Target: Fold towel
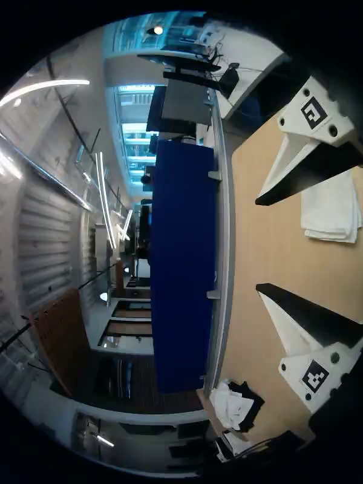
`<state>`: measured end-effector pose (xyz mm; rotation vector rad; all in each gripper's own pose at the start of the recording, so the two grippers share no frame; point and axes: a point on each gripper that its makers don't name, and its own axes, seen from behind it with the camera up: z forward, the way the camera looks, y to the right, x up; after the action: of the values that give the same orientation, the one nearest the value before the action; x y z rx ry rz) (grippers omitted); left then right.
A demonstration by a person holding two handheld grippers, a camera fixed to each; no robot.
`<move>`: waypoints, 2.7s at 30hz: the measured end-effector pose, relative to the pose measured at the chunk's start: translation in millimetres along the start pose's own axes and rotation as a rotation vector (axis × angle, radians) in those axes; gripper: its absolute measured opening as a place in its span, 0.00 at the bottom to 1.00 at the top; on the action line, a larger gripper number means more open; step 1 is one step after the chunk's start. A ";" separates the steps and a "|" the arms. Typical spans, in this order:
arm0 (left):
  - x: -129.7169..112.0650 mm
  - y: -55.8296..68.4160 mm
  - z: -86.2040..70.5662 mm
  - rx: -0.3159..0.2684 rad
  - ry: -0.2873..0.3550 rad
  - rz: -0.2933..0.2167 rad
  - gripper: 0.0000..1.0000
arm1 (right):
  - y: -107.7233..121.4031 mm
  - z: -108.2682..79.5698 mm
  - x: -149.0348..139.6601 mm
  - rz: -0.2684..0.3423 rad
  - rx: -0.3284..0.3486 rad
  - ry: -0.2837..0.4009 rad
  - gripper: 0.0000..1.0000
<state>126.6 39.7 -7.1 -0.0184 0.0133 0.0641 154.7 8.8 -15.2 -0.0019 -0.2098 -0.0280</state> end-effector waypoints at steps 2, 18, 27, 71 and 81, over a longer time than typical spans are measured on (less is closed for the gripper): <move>-6.7 -0.8 -1.1 0.006 0.007 0.009 0.93 | -0.1 1.2 -0.7 -0.008 -0.002 -0.004 1.00; -72.1 -22.7 1.8 0.045 0.041 -0.003 0.93 | -29.1 21.8 -14.8 -0.104 0.004 -0.034 1.00; -99.9 -36.2 -0.6 0.057 0.043 -0.052 0.93 | -43.5 28.4 -27.6 -0.117 0.014 -0.040 1.00; -128.4 -45.8 1.8 0.070 -0.015 -0.063 0.94 | 13.3 18.7 7.5 -0.029 -0.027 0.124 1.00; -128.9 -46.2 1.7 0.070 -0.015 -0.063 0.94 | 25.0 25.5 -29.1 0.087 -0.021 0.149 1.00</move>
<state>0.9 -14.6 -2.8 0.0516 -0.0003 0.0002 121.7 34.7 3.8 -0.0301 -0.0599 0.0566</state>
